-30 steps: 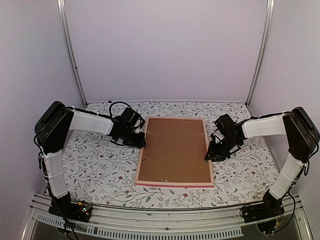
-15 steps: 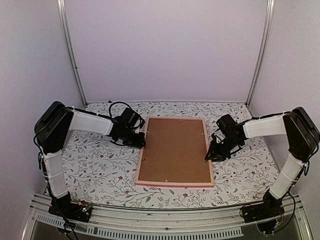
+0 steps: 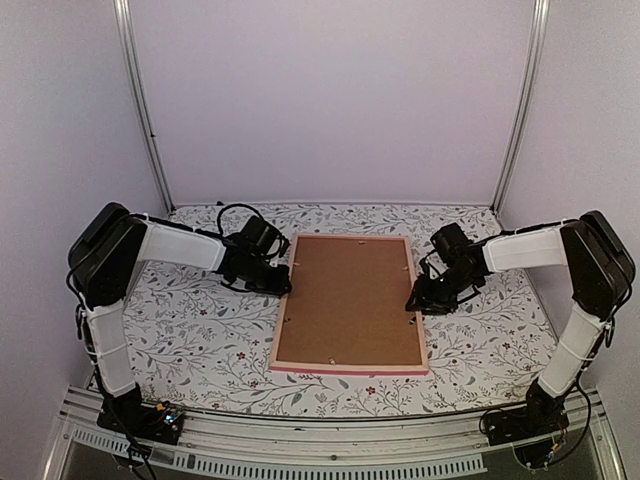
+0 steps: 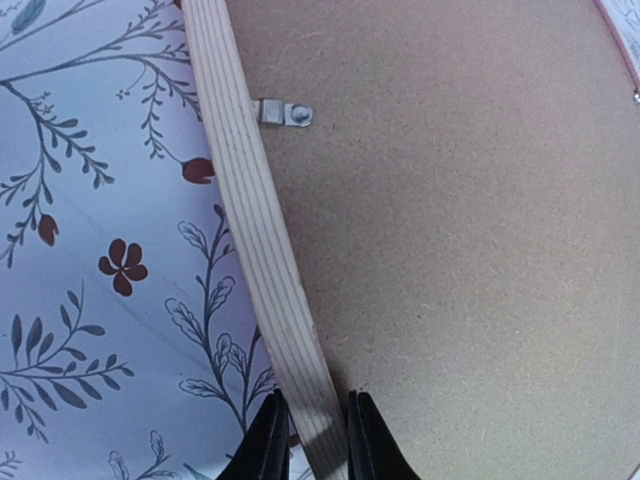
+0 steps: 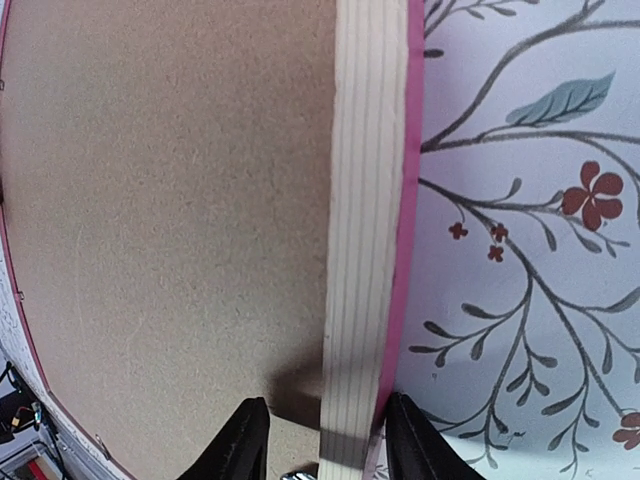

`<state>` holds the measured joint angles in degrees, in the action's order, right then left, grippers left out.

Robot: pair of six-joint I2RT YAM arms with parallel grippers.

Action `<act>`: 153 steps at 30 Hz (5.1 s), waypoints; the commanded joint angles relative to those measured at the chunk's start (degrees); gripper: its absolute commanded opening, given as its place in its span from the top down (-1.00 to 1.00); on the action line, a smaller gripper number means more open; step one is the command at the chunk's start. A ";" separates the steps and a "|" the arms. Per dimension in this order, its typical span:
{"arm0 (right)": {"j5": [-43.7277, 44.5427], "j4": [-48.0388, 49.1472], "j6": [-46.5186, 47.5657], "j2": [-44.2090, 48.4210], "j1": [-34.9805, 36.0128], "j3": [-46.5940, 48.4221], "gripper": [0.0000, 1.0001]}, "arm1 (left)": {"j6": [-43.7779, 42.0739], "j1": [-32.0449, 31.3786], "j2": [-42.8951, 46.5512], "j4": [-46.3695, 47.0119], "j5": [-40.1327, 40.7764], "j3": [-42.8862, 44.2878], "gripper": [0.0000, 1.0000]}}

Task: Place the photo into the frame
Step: Press the fastener onto the backboard.

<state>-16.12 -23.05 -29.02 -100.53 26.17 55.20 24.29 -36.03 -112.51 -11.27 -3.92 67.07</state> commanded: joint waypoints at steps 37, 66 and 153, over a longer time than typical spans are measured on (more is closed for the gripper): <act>-1.62 -6.65 11.66 4.69 -0.16 -2.47 -0.09 | -2.42 -0.27 -0.92 -2.58 -3.63 -0.45 0.61; 9.52 -13.72 15.45 -0.42 4.01 1.66 0.20 | -2.23 -0.22 -0.93 -2.27 -3.77 -1.15 0.61; 4.71 -18.44 18.55 -3.72 2.33 4.79 0.42 | -2.49 0.34 -0.78 -2.11 -3.73 -1.49 0.61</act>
<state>-14.39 -38.17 -11.38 -102.15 28.82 60.75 24.05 -35.81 -112.51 -11.09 -5.52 66.96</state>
